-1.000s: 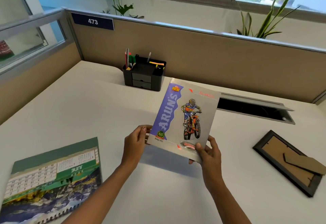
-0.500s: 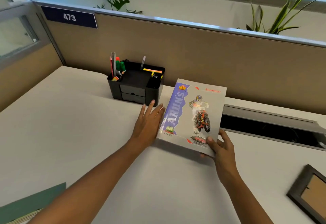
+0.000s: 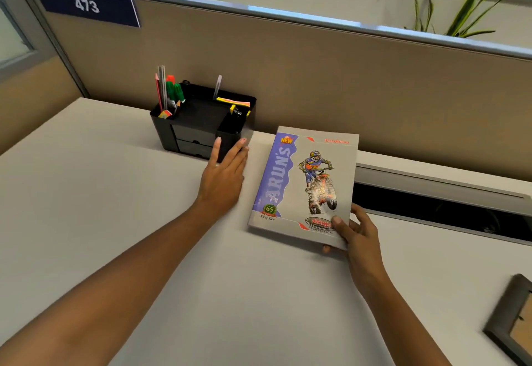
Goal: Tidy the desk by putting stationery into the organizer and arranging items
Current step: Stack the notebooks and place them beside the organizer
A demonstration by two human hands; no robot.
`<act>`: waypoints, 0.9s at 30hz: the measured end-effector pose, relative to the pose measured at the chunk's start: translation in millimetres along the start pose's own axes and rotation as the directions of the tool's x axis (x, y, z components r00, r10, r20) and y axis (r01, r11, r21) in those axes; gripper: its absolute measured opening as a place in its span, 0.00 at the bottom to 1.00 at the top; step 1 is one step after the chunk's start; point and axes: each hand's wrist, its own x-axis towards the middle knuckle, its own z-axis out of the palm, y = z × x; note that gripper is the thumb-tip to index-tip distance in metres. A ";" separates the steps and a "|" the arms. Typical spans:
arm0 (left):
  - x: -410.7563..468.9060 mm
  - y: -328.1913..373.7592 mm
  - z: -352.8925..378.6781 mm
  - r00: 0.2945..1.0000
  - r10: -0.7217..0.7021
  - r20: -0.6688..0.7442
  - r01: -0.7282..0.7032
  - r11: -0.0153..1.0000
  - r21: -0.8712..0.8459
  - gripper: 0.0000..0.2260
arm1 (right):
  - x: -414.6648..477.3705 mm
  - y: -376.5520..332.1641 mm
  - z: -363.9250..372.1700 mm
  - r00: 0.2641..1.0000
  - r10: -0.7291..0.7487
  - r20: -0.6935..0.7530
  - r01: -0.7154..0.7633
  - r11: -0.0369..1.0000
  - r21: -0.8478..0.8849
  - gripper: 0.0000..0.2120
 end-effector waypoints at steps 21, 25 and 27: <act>5.9 -70.5 -4.4 0.878 -0.227 -0.422 0.048 0.918 -0.393 0.19 | 36.2 8.4 56.9 0.992 0.128 0.024 -0.127 0.992 -0.007 0.15; 18.6 -74.2 -5.9 0.878 -0.225 -0.423 0.029 0.906 -0.422 0.13 | 45.2 5.2 63.2 0.991 0.129 0.038 -0.128 0.992 -0.010 0.14; 23.9 -74.3 -8.2 0.887 -0.224 -0.404 0.024 0.896 -0.443 0.12 | 50.6 6.0 64.4 0.991 0.130 0.029 -0.128 0.991 -0.037 0.15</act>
